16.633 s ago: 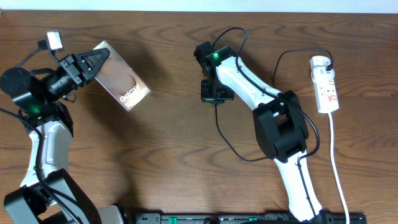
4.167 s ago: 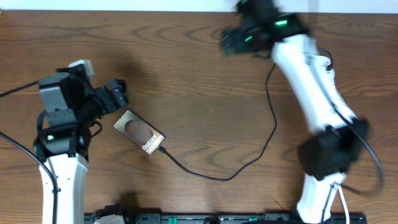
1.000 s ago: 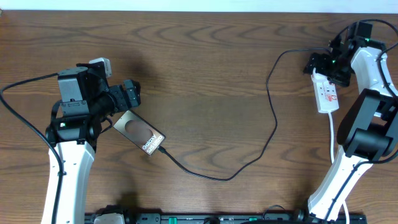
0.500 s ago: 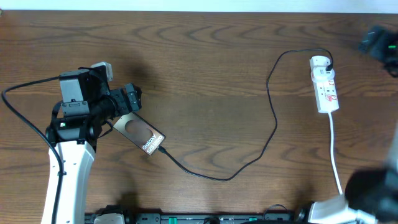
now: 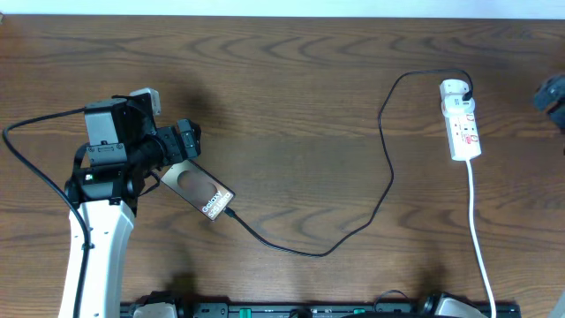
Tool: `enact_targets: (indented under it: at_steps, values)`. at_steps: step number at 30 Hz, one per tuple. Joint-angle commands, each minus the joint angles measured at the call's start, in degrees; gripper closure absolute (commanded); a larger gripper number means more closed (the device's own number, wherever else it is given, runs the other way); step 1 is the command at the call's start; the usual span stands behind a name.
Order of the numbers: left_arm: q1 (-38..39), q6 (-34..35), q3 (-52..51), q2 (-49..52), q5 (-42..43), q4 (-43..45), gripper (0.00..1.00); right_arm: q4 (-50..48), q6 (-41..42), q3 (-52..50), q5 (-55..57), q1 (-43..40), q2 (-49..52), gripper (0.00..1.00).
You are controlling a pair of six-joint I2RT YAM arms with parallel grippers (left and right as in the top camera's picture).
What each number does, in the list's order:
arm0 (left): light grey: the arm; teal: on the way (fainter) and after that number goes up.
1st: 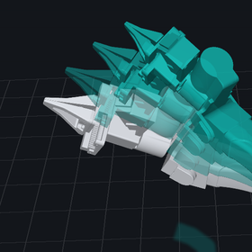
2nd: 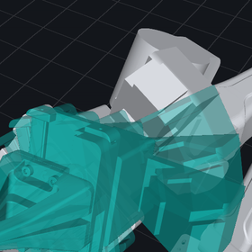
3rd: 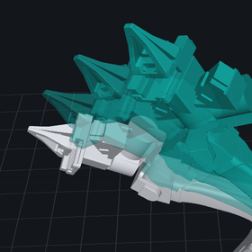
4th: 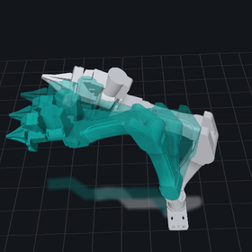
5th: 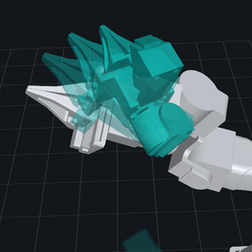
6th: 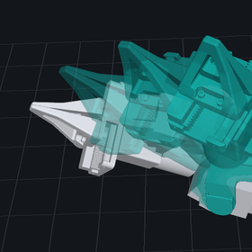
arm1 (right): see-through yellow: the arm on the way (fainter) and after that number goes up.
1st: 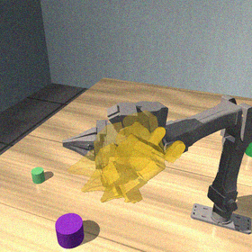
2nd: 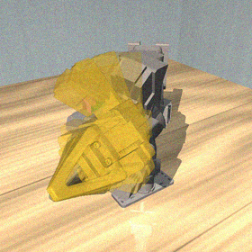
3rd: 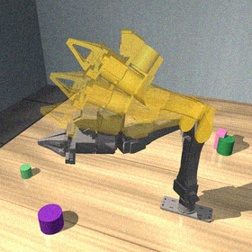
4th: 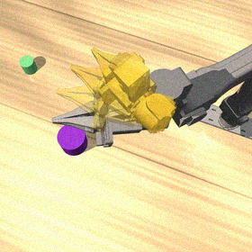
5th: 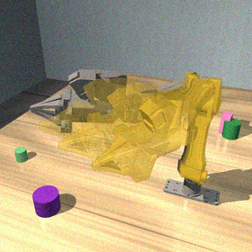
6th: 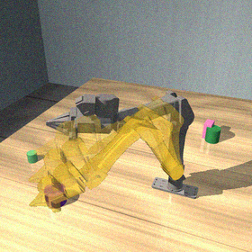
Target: Plug charger to phone and switch on socket
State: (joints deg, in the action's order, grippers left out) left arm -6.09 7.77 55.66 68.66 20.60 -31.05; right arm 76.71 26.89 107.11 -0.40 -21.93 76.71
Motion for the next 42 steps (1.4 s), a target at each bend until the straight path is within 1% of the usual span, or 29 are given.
enact_targets:
  at_steps: [1, 6, 13, 23, 26, 29, 30, 32, 34, 36, 38, 41, 42]
  values:
    - [0.2, -0.7, 0.1, 0.2, -0.8, 0.0, 0.04, 3.4, 1.8, -1.7, -3.3, 0.3, 1.7, 0.01]
    - [0.2, -0.7, 0.1, 0.2, -0.8, 0.0, 0.04, 7.6, 1.8, -2.4, -5.8, 0.3, 4.2, 0.01]
    - [0.2, -0.7, 0.1, 0.2, -0.8, 0.0, 0.04, 7.8, 1.8, -2.4, -5.7, 0.3, 6.1, 0.01]
    - [0.4, -0.7, 0.1, -0.9, -0.8, 0.0, 0.04, 7.8, 1.8, -2.4, -5.7, 0.3, 6.1, 0.01]
    - [1.5, -0.7, -0.3, -4.5, -0.8, 0.0, 0.04, 7.8, 1.8, -2.4, -5.7, 0.3, 6.1, 0.01]
    - [3.2, -1.1, -1.2, -10.3, -1.5, 0.1, 0.04, 7.8, 1.8, -2.4, -5.7, 0.3, 6.1, 0.01]
    - [3.9, -1.6, -1.6, -12.2, -3.6, 0.0, 0.04, 7.8, 1.8, -2.4, -5.7, 0.3, 6.1, 0.01]
    - [6.3, -1.7, -3.8, -17.5, -11.4, 0.6, 0.04, 7.8, 1.8, -2.4, -5.7, 0.3, 6.1, 0.01]
    - [8.4, -1.7, -7.5, -22.7, -19.2, 3.3, 0.04, 7.8, 1.8, -2.4, -5.7, 0.3, 6.1, 0.01]
    - [9.8, -1.8, -13.7, -29.2, -24.4, 10.1, 0.04, 7.8, 1.8, -2.4, -5.7, 0.3, 6.1, 0.01]
    - [9.5, -2.1, -21.2, -36.1, -26.3, 19.4, 0.04, 7.8, 1.8, -2.4, -5.7, 0.3, 6.1, 0.01]
    - [8.1, -2.9, -32.6, -45.7, -25.7, 34.1, 0.04, 7.8, 1.8, -2.4, -5.7, 0.3, 6.1, 0.01]
    - [7.5, -2.9, -35.6, -48.1, -25.2, 37.7, 0.04, 7.8, 1.8, -2.4, -5.7, 0.3, 6.1, 0.01]
